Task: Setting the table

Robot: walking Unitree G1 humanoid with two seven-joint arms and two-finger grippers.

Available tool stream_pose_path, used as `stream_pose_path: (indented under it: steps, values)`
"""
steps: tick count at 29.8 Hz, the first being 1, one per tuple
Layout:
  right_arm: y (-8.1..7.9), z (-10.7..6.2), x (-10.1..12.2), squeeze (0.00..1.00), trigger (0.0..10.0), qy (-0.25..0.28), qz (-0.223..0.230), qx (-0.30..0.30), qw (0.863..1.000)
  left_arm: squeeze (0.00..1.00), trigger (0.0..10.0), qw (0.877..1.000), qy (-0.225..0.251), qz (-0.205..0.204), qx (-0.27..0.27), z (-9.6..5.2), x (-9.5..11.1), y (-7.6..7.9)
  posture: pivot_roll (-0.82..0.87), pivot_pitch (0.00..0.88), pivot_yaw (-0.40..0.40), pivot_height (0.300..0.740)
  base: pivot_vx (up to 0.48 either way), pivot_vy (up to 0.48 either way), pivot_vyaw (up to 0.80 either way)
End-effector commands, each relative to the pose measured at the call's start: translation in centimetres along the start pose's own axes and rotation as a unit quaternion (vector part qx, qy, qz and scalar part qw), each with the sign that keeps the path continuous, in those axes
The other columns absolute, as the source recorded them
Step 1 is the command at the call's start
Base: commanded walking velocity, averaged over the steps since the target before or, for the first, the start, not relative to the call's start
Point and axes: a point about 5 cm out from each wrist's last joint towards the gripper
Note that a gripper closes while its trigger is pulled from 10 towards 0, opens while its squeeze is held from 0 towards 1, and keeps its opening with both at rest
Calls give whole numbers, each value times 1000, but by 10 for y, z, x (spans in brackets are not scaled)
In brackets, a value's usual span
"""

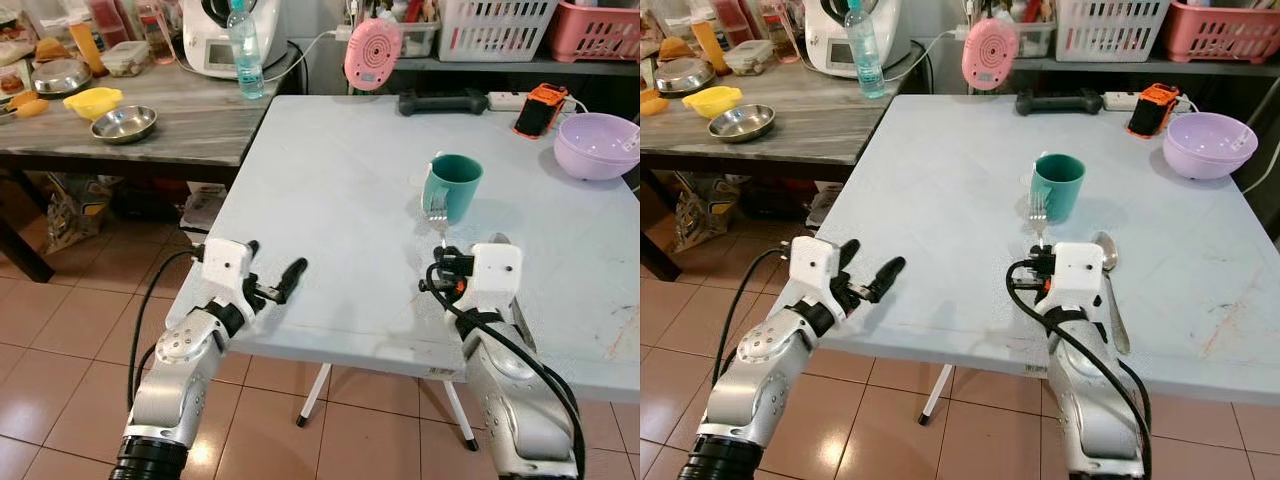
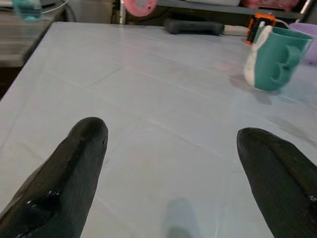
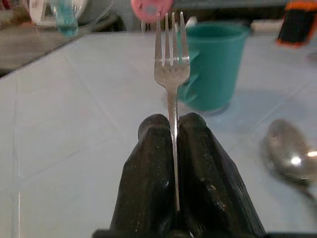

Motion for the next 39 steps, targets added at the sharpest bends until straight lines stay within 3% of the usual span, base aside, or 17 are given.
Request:
stream_pose_path:
  steps: [1, 2, 3, 8, 13, 16, 30, 39]
  values:
    - [-2, -2, 8, 0, 1020, 24, -1, 2, 1000, 0, 10000, 1000, -10, 3, 9, 1, -1, -3, -105, 3, 77, 740, 0, 0, 0]
    - [-2, -3, 8, 0, 1020, 27, 0, 2, 1000, 0, 10000, 1000, -10, 5, 11, 1, -1, -3, -105, 3, 77, 740, 0, 0, 0]
    - [-2, -4, 8, 0, 10000, 29, -6, 1, 1000, 0, 10000, 1000, -12, 0, 11, 2, -2, -3, -109, 5, 78, 740, 0, 0, 0]
    - [-4, -8, 8, 0, 10000, 33, -14, 2, 999, 0, 10000, 999, -16, -7, 35, 4, -4, -5, -118, 9, 80, 740, 0, 0, 0]
    - [-2, -7, 8, 0, 10000, 33, -15, 0, 999, 0, 10000, 999, -17, -2, 31, 5, -7, 0, -122, 5, 82, 740, 0, 0, -729]
    - [-2, -6, 8, 0, 10000, 33, -15, -1, 999, 0, 10000, 999, -16, -20, 37, 6, -7, 0, -122, 5, 82, 740, 0, 266, -775]
    - [-5, -5, 7, 0, 10000, 35, -8, -4, 999, 0, 10000, 999, -10, -12, 31, 10, -5, -3, -118, 11, 95, 740, 0, 407, -730]
    - [-8, -4, 8, 0, 10000, 41, -12, 10, 999, 0, 10000, 999, -7, -12, 31, 10, -6, -2, -112, 12, 88, 740, 0, 466, -49]
Point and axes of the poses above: a point about 5 cm out from each wrist's last joint towards the gripper, its own z axis pointing out of the wrist towards the gripper, its own x axis along the axis of the wrist's last joint, y = z × x, and after that the axes turned 9 degrees about z, right-handed
